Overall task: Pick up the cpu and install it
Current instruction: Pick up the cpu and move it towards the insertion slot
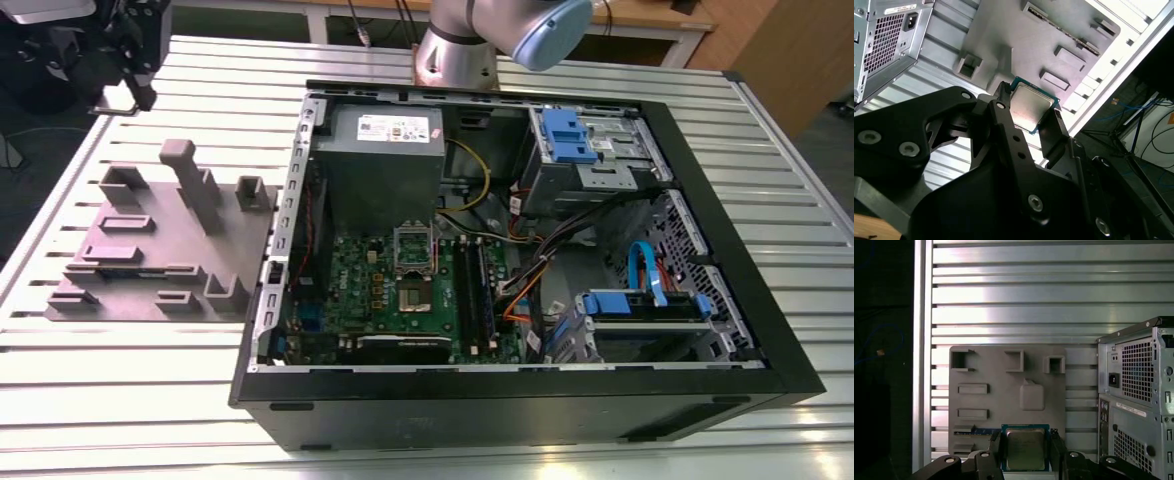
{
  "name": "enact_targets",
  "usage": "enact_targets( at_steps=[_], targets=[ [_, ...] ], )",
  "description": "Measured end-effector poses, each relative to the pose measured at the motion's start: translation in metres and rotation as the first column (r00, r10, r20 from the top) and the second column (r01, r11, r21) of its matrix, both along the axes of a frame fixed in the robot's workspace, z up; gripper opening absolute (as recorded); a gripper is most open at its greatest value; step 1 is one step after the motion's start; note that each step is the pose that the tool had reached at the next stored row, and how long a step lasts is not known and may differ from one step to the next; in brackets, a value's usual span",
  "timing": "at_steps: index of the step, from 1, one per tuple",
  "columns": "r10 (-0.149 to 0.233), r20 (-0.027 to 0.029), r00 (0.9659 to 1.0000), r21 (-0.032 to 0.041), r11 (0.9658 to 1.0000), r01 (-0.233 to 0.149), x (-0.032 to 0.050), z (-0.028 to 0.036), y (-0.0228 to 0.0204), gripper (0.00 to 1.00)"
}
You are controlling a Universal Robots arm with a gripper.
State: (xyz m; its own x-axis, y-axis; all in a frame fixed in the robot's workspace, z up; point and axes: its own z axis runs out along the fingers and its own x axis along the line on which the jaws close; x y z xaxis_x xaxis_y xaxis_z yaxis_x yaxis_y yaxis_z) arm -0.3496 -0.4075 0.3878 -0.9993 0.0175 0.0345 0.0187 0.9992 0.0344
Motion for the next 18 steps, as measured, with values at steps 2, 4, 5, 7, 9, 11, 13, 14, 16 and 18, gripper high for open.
enact_targets(
  at_steps=[2, 4, 5, 7, 9, 11, 13, 14, 16, 18],
  targets=[
    [0.000, 0.0000, 1.0000, 0.0000, 1.0000, 0.000, 0.0004, 0.0000, 0.0000, 0.47],
    [0.000, 0.0001, 1.0000, 0.0001, 1.0000, 0.000, 0.0009, -0.0001, 0.0000, 0.47],
    [0.000, 0.0001, 1.0000, 0.0000, 1.0000, 0.000, 0.0011, 0.0000, 0.0000, 0.47],
    [0.000, 0.0000, 1.0000, 0.0000, 1.0000, 0.000, 0.0016, 0.0000, 0.0000, 0.47],
    [0.000, 0.0000, 1.0000, 0.0000, 1.0000, 0.000, 0.0020, 0.0000, 0.0000, 0.47],
    [0.000, 0.0000, 1.0000, 0.0000, 1.0000, 0.000, 0.0026, 0.0000, 0.0000, 0.47],
    [0.000, 0.0000, 1.0000, 0.0000, 1.0000, 0.000, 0.0031, 0.0000, 0.0000, 0.47],
    [0.000, 0.0001, 1.0000, 0.0000, 1.0000, 0.000, 0.0033, -0.0001, 0.0000, 0.47],
    [0.000, 0.0000, 1.0000, 0.0000, 1.0000, 0.000, 0.0038, 0.0000, 0.0000, 0.47],
    [0.000, 0.0000, 1.0000, 0.0000, 1.0000, 0.000, 0.0043, 0.0000, 0.0000, 0.47]
  ],
)
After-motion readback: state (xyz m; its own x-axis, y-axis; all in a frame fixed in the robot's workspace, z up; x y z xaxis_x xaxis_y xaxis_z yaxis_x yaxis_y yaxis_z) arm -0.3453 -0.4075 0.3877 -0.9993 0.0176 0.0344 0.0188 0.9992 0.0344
